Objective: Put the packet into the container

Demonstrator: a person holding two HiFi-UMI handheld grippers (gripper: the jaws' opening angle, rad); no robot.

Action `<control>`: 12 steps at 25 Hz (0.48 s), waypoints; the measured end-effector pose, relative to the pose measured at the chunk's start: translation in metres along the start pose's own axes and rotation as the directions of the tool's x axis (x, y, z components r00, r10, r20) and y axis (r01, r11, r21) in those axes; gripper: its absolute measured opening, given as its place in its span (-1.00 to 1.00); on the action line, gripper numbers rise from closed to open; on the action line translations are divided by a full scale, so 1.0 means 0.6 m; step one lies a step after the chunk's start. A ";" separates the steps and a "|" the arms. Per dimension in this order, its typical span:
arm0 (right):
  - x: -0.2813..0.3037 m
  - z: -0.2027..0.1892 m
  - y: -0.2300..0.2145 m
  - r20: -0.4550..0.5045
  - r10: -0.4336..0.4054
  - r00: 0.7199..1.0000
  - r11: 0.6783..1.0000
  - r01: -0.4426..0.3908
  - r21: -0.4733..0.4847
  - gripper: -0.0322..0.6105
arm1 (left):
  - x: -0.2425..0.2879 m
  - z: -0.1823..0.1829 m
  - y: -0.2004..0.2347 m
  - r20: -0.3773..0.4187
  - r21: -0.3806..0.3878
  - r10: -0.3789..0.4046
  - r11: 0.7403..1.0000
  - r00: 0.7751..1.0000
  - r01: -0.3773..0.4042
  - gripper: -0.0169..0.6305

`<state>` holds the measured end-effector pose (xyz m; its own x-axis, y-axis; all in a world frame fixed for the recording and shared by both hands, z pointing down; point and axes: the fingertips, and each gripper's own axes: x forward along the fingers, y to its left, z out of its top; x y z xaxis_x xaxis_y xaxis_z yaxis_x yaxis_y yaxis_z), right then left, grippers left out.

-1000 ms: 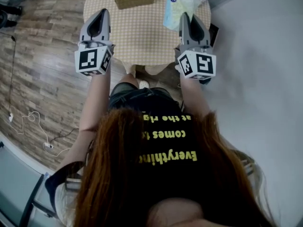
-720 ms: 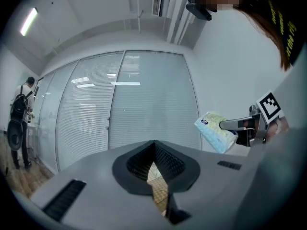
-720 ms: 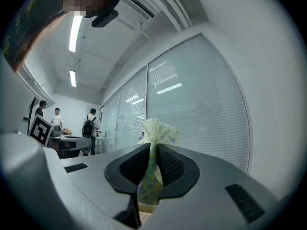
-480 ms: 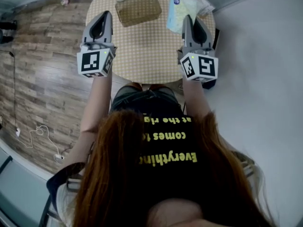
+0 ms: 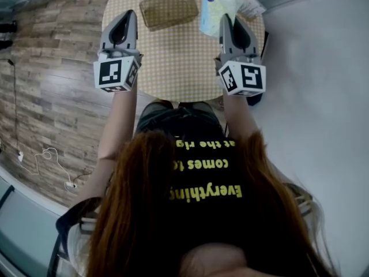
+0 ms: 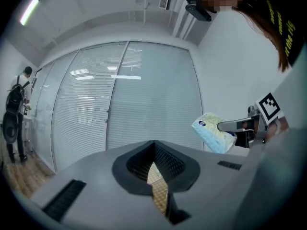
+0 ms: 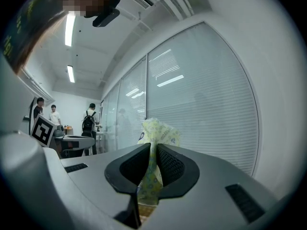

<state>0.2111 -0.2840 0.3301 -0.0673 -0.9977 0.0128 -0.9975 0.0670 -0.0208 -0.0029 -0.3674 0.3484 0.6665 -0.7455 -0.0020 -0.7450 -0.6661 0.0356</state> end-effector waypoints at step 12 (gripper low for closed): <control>0.091 -0.073 -0.026 -0.185 0.071 0.980 0.997 -0.067 0.025 -0.72 | -0.001 -0.011 0.006 -0.009 -0.010 0.072 0.997 0.997 -0.072 -0.95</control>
<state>0.2218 -0.3389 0.3747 -0.1402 -0.9705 0.1961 -0.9899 0.1337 -0.0462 -0.0061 -0.3693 0.3550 0.6116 -0.7911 0.0098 -0.7906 -0.6106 0.0452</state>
